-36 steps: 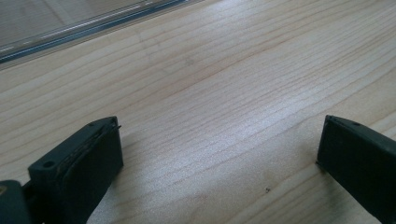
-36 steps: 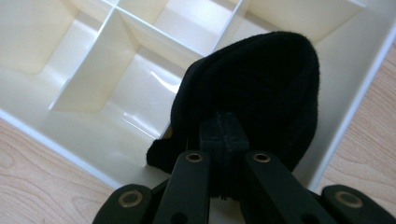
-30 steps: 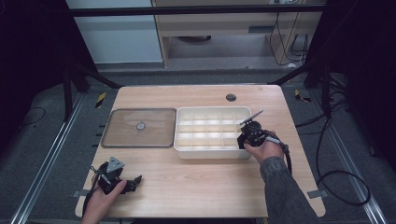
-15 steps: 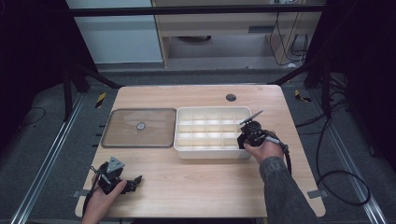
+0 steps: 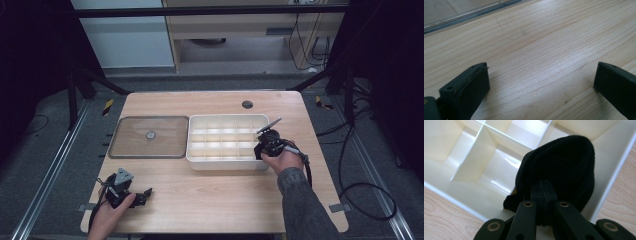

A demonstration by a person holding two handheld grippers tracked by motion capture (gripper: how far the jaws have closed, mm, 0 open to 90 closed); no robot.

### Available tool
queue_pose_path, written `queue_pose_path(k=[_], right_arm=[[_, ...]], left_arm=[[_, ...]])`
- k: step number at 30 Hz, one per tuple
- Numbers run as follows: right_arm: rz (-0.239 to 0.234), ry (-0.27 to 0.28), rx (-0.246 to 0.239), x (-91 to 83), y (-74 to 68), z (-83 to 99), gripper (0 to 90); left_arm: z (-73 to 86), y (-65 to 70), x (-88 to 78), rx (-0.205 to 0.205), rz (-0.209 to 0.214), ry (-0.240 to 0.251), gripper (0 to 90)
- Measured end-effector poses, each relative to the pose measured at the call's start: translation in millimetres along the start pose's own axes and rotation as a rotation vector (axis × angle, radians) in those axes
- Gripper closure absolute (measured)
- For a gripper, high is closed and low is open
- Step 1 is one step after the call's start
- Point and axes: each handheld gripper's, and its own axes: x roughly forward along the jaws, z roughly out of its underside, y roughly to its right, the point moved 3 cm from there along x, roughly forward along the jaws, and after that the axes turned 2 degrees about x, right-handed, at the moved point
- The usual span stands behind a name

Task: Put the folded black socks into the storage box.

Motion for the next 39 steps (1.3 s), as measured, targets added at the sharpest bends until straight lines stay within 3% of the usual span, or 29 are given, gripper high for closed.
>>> queue_pose_path(k=[19, 28, 33, 39], right_arm=[[-0.008, -0.048, 0.031, 5.5, -0.1, -0.8, 90.0], [-0.009, -0.049, -0.004, 0.0, -5.8, 2.8, 90.0], [-0.005, -0.01, -0.009, -8.0, -5.7, 4.1, 90.0], [-0.005, 0.198, -0.016, -49.6, -3.7, 3.5, 90.0]], left_arm=[[0.1, 0.5, -0.3, 0.005, 0.003, -0.003, 0.0], [0.4, 1.1, -0.4, 0.004, 0.005, 0.0, 0.0], [0.4, 0.9, -0.6, 0.008, 0.005, -0.003, 0.0], [0.4, 1.3, -0.8, 0.009, 0.005, -0.005, 0.0]])
